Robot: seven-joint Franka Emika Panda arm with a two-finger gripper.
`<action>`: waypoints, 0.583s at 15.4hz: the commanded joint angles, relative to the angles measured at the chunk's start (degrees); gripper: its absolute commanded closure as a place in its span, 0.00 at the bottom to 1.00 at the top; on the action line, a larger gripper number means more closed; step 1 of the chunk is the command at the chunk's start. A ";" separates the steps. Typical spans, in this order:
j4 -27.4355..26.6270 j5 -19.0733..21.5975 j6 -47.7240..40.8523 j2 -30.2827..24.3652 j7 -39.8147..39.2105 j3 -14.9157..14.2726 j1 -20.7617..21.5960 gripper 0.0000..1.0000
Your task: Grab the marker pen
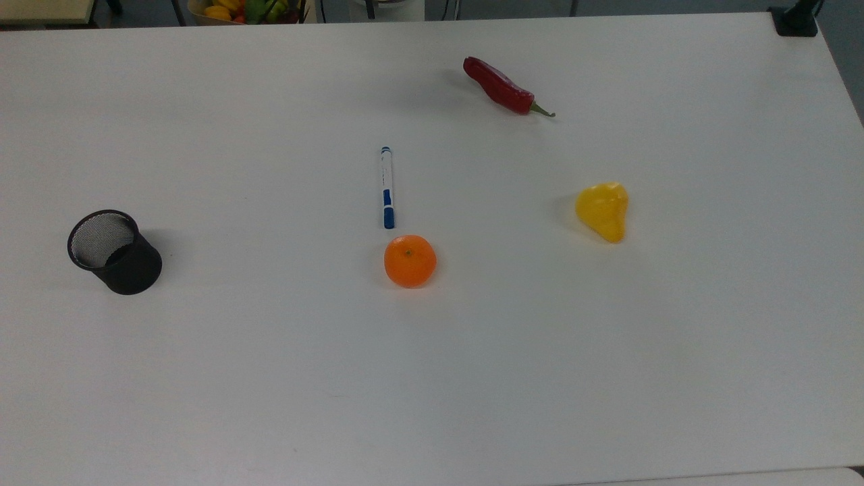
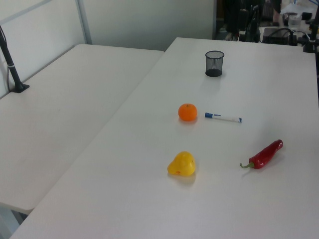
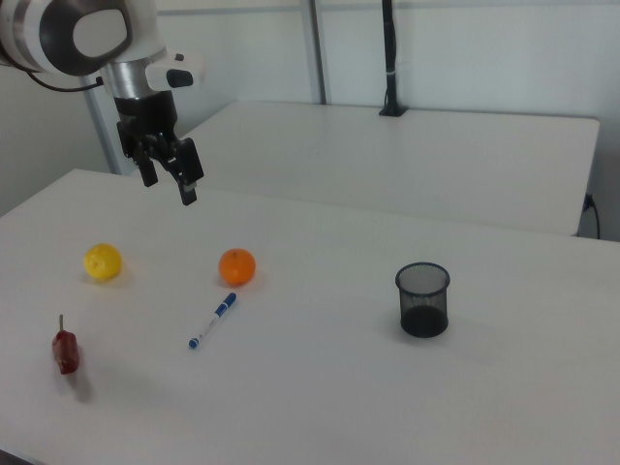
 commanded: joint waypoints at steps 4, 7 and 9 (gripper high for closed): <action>1.44 -0.27 -2.04 -0.12 -2.50 -0.46 0.64 0.00; 1.44 -0.18 -0.72 0.24 -11.12 -2.04 1.60 0.00; 1.44 -0.27 1.73 0.59 -12.54 -3.71 3.18 0.00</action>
